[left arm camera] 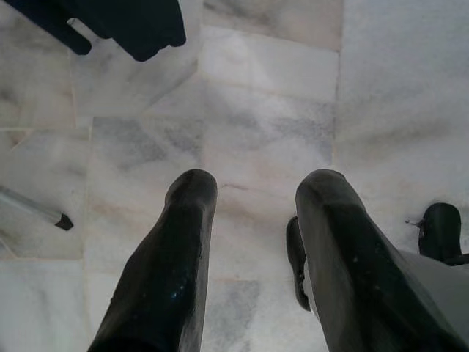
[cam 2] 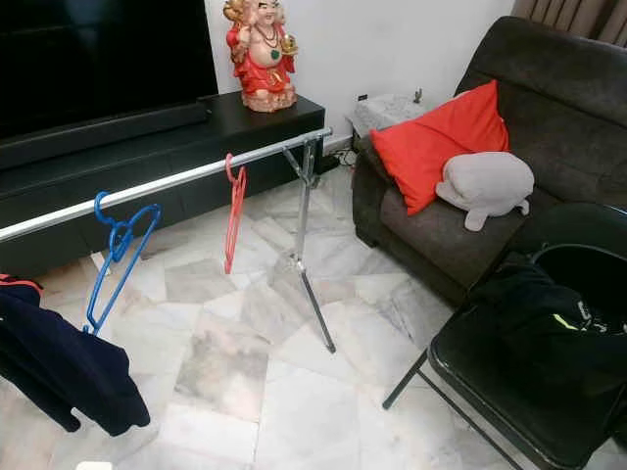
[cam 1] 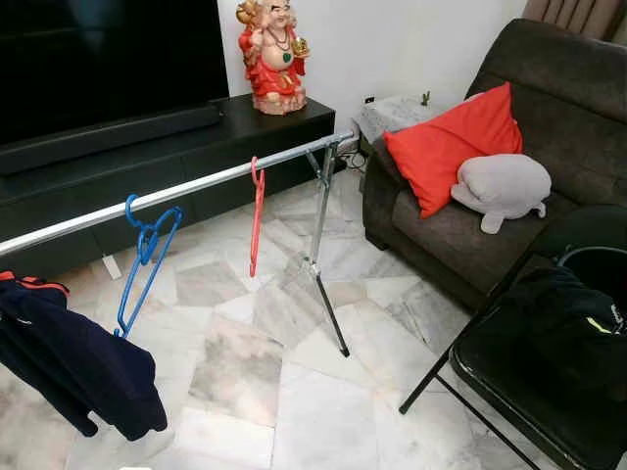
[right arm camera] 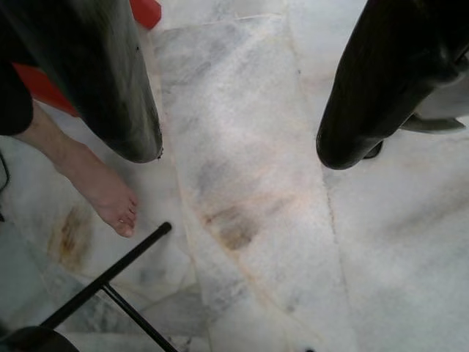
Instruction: Hang hanger
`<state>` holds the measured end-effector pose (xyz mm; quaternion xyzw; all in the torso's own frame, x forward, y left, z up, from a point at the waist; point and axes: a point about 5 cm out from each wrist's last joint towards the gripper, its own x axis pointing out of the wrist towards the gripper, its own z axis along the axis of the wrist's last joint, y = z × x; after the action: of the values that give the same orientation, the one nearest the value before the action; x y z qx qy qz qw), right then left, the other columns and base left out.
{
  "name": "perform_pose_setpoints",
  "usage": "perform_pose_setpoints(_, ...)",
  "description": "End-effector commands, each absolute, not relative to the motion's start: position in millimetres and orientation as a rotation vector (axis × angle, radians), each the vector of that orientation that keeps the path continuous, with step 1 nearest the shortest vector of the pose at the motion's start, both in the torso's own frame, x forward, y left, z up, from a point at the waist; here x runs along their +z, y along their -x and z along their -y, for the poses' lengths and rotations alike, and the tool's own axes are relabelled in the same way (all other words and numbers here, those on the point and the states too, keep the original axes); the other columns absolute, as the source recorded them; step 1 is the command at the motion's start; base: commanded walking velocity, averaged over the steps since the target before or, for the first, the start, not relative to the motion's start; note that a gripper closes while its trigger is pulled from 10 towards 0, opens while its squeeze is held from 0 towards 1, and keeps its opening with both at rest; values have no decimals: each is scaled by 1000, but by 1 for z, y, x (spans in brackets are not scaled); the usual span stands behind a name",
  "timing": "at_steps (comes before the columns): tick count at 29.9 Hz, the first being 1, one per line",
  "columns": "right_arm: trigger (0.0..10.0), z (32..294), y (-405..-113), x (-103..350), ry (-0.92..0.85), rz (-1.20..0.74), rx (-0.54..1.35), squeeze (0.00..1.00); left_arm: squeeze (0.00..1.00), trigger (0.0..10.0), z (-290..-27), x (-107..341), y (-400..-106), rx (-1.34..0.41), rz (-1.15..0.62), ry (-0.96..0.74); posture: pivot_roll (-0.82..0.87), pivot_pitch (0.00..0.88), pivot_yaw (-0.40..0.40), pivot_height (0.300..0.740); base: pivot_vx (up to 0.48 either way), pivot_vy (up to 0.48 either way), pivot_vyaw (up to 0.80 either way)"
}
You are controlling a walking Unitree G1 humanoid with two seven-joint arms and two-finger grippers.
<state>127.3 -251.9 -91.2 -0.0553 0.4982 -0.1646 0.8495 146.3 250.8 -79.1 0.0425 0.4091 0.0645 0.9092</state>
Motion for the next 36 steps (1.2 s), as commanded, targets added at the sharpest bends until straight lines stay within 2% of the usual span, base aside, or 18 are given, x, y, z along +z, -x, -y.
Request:
perform_pose_setpoints(1,10000,255,-122,-91,147,-1025,-317,0,0,10000,-253,-80,-142,140,-852,-87,54,49,-10,740,0,0,0)
perform_pose_setpoints(3,10000,249,-119,-93,190,-1027,-223,0,0,10000,-253,-80,-141,135,-853,-87,51,58,-6,740,0,0,0)
perform_pose_setpoints(6,10000,243,-121,-94,149,-1012,-203,0,0,10000,-253,-80,-141,134,-850,-80,49,61,-7,740,0,0,0)
perform_pose_setpoints(12,10000,229,-141,-90,84,-936,-159,0,0,10000,-253,-81,-141,130,-857,-67,50,71,-12,740,0,0,0)
perform_pose_setpoints(26,10000,223,-141,-91,66,-911,-161,0,0,10000,-248,-86,-134,115,-912,-55,28,75,-3,740,0,0,0)
perform_pose_setpoints(36,10000,223,-140,-91,61,-918,-176,0,0,10000,-249,-85,-137,107,-915,-54,26,57,3,740,251,0,0)
